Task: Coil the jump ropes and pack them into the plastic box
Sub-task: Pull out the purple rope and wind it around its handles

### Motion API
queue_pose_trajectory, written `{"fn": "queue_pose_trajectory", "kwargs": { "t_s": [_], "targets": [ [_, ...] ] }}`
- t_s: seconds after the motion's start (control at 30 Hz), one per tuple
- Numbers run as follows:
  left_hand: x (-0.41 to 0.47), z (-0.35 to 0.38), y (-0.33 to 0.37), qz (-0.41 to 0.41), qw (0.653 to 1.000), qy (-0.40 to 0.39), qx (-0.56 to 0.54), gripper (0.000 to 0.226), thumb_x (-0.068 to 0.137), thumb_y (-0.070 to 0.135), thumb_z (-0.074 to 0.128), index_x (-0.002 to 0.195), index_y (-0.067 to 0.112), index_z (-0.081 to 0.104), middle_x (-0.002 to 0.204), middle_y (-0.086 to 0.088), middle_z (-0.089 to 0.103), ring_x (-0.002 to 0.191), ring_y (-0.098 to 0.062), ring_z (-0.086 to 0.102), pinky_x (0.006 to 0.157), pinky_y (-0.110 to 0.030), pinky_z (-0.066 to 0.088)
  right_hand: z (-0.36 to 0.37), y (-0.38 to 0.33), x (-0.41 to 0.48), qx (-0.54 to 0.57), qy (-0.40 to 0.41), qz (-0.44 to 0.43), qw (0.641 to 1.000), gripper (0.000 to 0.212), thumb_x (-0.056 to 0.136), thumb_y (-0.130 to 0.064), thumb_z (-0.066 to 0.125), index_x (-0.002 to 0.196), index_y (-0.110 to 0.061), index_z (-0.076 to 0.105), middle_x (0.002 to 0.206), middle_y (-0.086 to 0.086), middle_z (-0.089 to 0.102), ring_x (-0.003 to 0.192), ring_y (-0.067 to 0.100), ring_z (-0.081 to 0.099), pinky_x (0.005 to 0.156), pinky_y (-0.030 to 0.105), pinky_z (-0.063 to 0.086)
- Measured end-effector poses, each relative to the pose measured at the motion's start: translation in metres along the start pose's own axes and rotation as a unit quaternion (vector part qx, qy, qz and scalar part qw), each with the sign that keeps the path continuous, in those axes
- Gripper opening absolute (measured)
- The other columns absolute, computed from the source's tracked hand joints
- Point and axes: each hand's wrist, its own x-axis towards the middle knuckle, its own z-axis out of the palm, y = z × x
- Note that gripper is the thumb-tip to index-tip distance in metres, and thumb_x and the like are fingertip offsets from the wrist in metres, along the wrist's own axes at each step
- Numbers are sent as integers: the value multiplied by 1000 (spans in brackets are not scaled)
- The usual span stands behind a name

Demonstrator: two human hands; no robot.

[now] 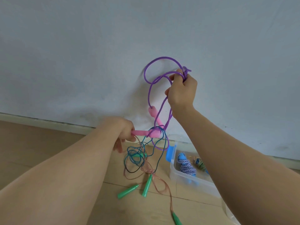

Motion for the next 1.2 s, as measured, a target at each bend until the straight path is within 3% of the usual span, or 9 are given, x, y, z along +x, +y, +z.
{"fn": "queue_pose_trajectory", "kwargs": {
  "t_s": [0.13, 0.23, 0.33, 0.5, 0.63, 0.77, 0.93, 1.07, 1.2],
  "targets": [
    [-6, 0, 8, 7, 994, -103, 30, 56, 92, 1, 70, 141, 18, 51, 115, -10, 69, 99, -27, 76, 87, -37, 61, 1, 0, 0, 2, -3, 13, 1000, 30, 106, -16, 43, 83, -14, 62, 72, 7, 61, 48, 14, 60, 52, 32, 49],
    [-8, 0, 21, 29, 996, -77, 15, 62, 87, 43, 80, 140, 19, 60, 140, -4, 58, 114, -20, 59, 101, -34, 50, 3, 1, 0, 11, -6, 23, 1000, 30, 105, -16, 43, 83, -17, 63, 70, 8, 62, 47, 12, 60, 51, 32, 48],
    [-12, -5, 28, 67, 998, -6, 10, 82, 69, 85, 69, 128, 29, 68, 126, 9, 66, 119, -16, 59, 108, -41, 45, 8, 2, 1, 35, 2, 46, 998, 30, 108, -21, 42, 88, -15, 63, 67, 10, 63, 46, 13, 60, 52, 31, 47],
    [-4, -2, 31, 128, 980, 40, -149, 35, 91, 25, 69, 124, 13, 65, 97, -10, 81, 85, -23, 78, 90, -33, 60, 14, 4, 0, 49, 3, 60, 997, 32, 108, -22, 41, 89, -12, 64, 65, 9, 63, 46, 12, 60, 53, 32, 48],
    [-1, -5, 29, 112, 986, 102, -65, 46, 73, 53, 64, 105, 19, 69, 80, -1, 79, 79, -19, 76, 87, -33, 60, 8, 8, 4, -20, 6, 16, 1000, 33, 107, -20, 44, 91, 2, 63, 68, 6, 61, 49, 18, 64, 48, 29, 51],
    [4, -12, 26, 64, 975, 175, 124, 18, 83, 23, 76, 101, 27, 75, 98, 6, 74, 99, -20, 67, 95, -36, 46, 4, 19, 8, -142, -19, -49, 988, 36, 106, -31, 44, 92, -3, 63, 78, 12, 71, 67, 36, 71, 61, 51, 60],
    [-6, -23, 27, 57, 965, 144, 209, 48, 76, 7, 74, 109, 42, 76, 97, 15, 74, 103, -14, 63, 97, -41, 28, -6, 31, 14, -283, -59, -96, 952, 32, 108, -33, 41, 91, -11, 55, 78, 6, 61, 70, 32, 60, 61, 44, 48],
    [-10, -29, 27, 5, 971, 78, 225, 36, 78, 24, 67, 107, 42, 75, 104, 12, 74, 96, -17, 63, 104, -41, 40, -16, 42, 19, -325, -92, -89, 937, 27, 105, -30, 45, 87, -12, 53, 77, 6, 60, 65, 28, 58, 55, 38, 43],
    [-14, -25, 28, -57, 981, 59, 178, 25, 79, 37, 50, 67, 21, 65, 59, 8, 60, 64, -21, 54, 95, -43, 45, -17, 42, 22, -337, -119, -84, 930, 26, 102, -24, 47, 82, -11, 55, 74, 8, 63, 65, 30, 64, 56, 42, 54]
  ]
}}
